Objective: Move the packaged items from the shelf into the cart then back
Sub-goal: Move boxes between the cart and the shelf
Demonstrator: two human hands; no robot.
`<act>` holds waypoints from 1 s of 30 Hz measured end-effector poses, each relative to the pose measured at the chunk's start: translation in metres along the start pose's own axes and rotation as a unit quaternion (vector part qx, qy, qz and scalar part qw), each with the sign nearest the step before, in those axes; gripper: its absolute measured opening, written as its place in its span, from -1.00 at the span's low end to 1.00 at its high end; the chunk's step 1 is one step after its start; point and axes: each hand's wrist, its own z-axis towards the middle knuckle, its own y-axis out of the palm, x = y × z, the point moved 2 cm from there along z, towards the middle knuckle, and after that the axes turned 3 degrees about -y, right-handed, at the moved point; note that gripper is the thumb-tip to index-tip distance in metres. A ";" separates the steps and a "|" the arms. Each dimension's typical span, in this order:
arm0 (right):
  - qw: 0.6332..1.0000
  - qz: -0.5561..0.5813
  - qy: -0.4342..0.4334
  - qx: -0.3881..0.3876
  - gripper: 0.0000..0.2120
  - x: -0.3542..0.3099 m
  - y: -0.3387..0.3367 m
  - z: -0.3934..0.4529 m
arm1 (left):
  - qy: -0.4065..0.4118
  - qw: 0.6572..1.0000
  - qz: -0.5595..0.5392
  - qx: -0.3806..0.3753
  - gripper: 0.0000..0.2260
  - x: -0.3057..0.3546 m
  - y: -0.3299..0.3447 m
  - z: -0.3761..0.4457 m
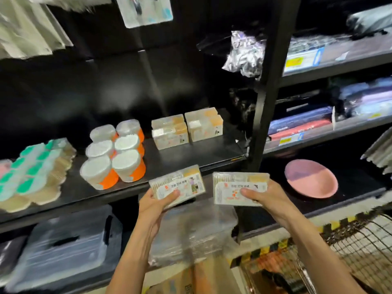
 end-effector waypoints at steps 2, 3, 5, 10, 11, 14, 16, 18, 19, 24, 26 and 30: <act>1.000 -0.007 -0.010 0.001 -0.64 -0.007 0.018 0.015 | 0.013 1.000 0.004 0.005 -0.62 0.009 -0.010 0.019; 1.000 -0.009 -0.017 0.000 -0.66 -0.010 0.026 0.022 | 0.019 1.000 0.005 0.005 -0.64 0.013 -0.013 0.028; 0.999 -0.014 -0.030 0.001 -0.67 -0.015 0.041 0.035 | 0.036 0.999 0.006 -0.001 -0.63 0.019 -0.017 0.046; 0.999 -0.021 -0.044 0.021 -0.65 -0.027 0.066 0.063 | 0.091 0.995 0.048 -0.005 -0.51 0.028 -0.014 0.091; 0.999 -0.020 -0.043 0.025 -0.63 -0.028 0.068 0.069 | 0.093 0.994 0.053 -0.007 -0.50 0.028 -0.012 0.100; 0.998 -0.023 -0.042 0.036 -0.62 -0.029 0.071 0.083 | 0.092 0.993 0.066 -0.021 -0.47 0.030 -0.008 0.124; 0.998 -0.024 -0.046 0.033 -0.66 -0.032 0.072 0.092 | 0.096 0.992 0.076 -0.027 -0.47 0.031 -0.007 0.138; 0.998 -0.027 -0.047 0.028 -0.66 -0.033 0.072 0.101 | 0.100 0.991 0.086 -0.031 -0.48 0.031 -0.005 0.148; 0.998 -0.028 -0.045 0.026 -0.65 -0.033 0.072 0.106 | 0.102 0.990 0.090 -0.033 -0.48 0.031 -0.004 0.152; 0.999 -0.030 -0.022 0.018 -0.43 -0.029 0.064 0.133 | 0.129 0.982 0.130 -0.037 -0.48 0.032 -0.001 0.168; 0.999 -0.031 -0.016 0.015 -0.37 -0.026 0.059 0.143 | 0.139 0.977 0.161 -0.031 -0.49 0.031 0.002 0.174; 0.999 -0.028 -0.012 0.019 -0.37 -0.025 0.053 0.158 | 0.166 0.963 0.211 0.002 -0.49 0.034 0.005 0.179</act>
